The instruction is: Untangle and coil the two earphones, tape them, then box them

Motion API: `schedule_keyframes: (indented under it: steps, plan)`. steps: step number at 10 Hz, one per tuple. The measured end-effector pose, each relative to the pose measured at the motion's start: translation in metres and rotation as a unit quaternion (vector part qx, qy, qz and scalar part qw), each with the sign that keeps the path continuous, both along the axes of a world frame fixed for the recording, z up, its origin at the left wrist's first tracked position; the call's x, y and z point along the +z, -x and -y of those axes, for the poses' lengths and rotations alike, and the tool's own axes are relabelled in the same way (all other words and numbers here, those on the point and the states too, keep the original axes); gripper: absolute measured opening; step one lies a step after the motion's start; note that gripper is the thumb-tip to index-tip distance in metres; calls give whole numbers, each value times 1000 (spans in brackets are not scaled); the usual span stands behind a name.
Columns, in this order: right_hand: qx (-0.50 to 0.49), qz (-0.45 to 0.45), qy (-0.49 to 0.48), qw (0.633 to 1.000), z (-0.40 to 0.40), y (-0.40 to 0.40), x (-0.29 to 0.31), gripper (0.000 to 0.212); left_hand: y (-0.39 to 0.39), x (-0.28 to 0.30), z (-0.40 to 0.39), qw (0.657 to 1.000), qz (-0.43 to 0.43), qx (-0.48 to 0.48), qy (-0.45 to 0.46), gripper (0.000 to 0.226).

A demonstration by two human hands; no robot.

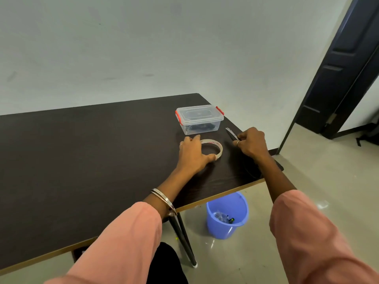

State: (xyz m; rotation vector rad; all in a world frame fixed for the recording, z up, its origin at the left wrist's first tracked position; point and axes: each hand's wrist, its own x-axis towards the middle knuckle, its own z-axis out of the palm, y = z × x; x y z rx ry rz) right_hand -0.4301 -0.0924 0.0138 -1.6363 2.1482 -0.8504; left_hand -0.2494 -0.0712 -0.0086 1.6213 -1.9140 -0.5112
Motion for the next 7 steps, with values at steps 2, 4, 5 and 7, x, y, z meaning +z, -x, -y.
schedule_keyframes:
  steps: [2,4,5,7]
  plan:
    - [43,-22,-32,998,-2,9,-9,35,12,-8,-4,1000,7,9,1,84]
    - [58,0,-39,998,-8,12,-4,38,9,-7,-6,1000,4,-7,-5,85]
    - [35,4,-35,999,-5,11,-5,41,2,-3,-5,1000,0,-28,-13,87]
    - [-10,-56,84,995,6,-28,14,30,-31,15,-1,996,-62,-32,50,59]
